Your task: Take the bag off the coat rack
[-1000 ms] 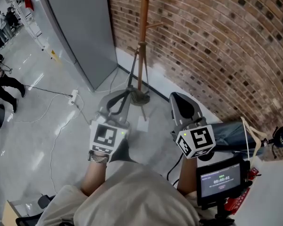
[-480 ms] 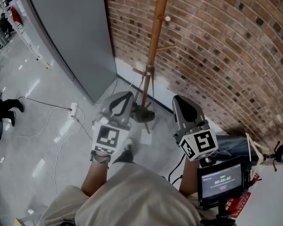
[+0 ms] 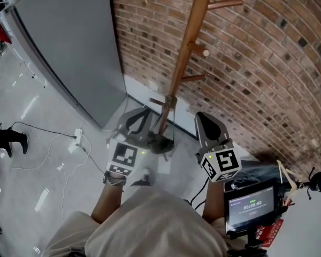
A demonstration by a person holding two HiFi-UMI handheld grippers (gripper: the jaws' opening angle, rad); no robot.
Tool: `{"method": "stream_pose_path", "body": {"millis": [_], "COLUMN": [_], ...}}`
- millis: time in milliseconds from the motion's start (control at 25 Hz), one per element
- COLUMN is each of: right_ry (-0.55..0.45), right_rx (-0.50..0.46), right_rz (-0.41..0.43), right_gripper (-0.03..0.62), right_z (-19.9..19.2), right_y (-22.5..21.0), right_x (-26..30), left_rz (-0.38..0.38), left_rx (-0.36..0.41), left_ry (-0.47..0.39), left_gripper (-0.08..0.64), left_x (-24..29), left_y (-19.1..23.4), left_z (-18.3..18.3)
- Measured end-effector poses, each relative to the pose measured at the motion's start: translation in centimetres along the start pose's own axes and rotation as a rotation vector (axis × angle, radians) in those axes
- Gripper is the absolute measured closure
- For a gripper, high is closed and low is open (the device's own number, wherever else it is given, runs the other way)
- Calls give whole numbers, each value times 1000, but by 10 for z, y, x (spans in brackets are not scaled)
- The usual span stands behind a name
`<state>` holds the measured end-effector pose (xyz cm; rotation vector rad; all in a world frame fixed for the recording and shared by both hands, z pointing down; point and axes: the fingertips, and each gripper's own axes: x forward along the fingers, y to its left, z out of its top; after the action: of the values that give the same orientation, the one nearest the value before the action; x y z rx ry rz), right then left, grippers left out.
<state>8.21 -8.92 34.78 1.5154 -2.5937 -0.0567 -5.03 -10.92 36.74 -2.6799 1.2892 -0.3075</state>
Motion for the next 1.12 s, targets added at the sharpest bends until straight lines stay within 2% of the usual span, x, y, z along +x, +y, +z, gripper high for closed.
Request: {"method": "stream_pose_path", "body": {"millis": [320,680,800,1000,1120], "right_ry": [119,267,302,339,360], "right_rx": [15,0,-9,16,25], "right_rz": [-18,3,36,96,141], "right_gripper": [584,514,499,479,459], "right_z": [-37,-87,-104,-131,-144], "right_y": [-10,-13,-13,-9,-7], "right_x": [42,68,77,88,96], "left_rz": [-94,-180,-184,-203,-226], "left_rx": [-5,-40,-53,-133,-161], "left_ry": [53,142,179,228,290], "left_gripper": [560,504,482,446,415], "left_x": [39,64,72,83,90], "left_y": [13,4,3,-5,-16], "left_z": [-30,-72,-89,-125,-152]}}
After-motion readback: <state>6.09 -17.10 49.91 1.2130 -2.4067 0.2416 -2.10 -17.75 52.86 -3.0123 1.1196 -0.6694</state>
